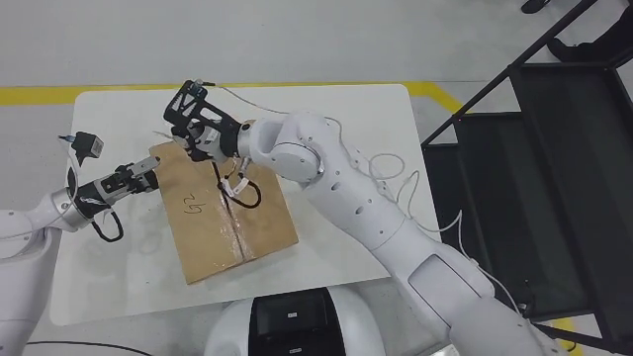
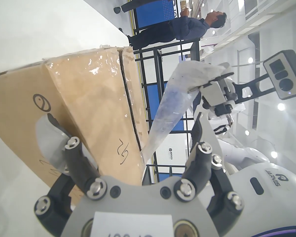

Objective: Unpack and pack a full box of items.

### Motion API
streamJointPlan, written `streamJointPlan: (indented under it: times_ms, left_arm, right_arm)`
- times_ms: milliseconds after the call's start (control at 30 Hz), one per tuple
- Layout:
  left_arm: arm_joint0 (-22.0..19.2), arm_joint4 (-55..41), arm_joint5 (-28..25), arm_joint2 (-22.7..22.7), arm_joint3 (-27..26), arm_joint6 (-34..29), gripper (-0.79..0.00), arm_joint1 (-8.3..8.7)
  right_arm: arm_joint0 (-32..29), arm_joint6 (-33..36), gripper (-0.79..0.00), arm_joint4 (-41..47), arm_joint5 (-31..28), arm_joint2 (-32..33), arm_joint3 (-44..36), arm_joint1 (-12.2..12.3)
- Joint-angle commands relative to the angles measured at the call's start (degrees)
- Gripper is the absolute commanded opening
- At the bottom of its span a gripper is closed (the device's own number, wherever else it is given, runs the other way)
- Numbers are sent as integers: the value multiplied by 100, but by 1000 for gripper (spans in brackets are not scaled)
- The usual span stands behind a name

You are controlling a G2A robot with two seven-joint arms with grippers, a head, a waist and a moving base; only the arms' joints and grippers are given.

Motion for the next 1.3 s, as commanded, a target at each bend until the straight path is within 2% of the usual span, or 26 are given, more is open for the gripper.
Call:
streamJointPlan:
  times_ms: [0, 33, 133, 400, 1100, 1267]
  left_arm:
    - [0, 0, 0, 0, 0, 0, 0, 0]
    - [0, 0, 0, 0, 0, 0, 0, 0]
    - [175, -263, 38, -342, 188, 586, 0, 10]
    - [758, -770, -53, -1207, 259, 1077, 0, 68]
    - [783, -781, -63, -1232, 248, 1074, 0, 69]
    - [783, -781, -63, -1232, 248, 1074, 0, 69]
  right_arm:
    - [-220, -36, -785, -342, -192, -141, 353, 37]
    - [-241, -166, -785, -424, -156, -158, 385, 39]
    - [-102, -499, -785, -339, 217, -508, 520, -106]
    - [115, -804, -785, -221, 222, -663, 908, -207]
    - [68, -965, -785, -309, 276, -573, 873, -181]
    - [-127, -1057, -785, -169, 191, -497, 635, -149]
